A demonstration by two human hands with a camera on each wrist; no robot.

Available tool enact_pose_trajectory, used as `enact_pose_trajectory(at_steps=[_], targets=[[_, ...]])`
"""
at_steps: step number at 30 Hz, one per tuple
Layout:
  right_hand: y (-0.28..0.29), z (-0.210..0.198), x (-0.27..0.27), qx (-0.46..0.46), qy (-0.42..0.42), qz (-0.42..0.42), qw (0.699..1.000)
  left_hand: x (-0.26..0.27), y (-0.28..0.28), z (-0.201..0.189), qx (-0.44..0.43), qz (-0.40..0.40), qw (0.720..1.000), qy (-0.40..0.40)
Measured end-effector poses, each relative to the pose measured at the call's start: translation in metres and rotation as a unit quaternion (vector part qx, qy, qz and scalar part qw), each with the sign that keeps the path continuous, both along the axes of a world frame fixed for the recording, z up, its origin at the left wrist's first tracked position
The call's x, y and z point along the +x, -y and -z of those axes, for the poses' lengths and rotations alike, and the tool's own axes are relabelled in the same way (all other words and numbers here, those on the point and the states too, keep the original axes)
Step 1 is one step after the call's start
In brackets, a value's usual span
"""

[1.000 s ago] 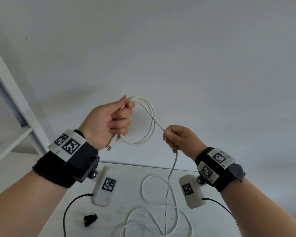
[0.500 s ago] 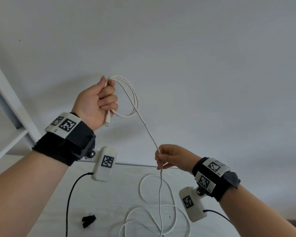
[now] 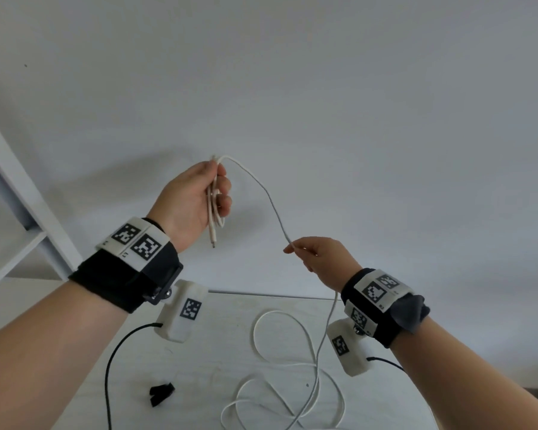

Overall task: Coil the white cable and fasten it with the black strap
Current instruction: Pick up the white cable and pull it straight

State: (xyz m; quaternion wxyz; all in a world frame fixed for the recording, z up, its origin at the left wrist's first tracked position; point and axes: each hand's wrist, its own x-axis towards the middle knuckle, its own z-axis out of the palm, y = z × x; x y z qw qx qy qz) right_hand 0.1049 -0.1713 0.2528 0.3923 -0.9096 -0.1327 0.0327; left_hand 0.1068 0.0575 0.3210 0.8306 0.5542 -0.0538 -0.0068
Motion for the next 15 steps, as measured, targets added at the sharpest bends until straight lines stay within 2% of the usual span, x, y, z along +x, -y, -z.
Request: enact_pose_trajectory(at_steps=[4,7,15], targets=[[-0.014,-0.016,-0.009,-0.209,0.003,-0.074,0.975,-0.006,0.011,0.002,0.043,0.001,0.999,0.005],[-0.027,-0.026,-0.015,-0.296,-0.027,-0.118,0.947,-0.008,0.016,0.004,0.069,0.015,0.998,0.006],[-0.041,-0.042,-0.031,-0.3,0.07,-0.193,0.932,-0.016,0.03,0.015,0.175,0.023,0.984,-0.002]])
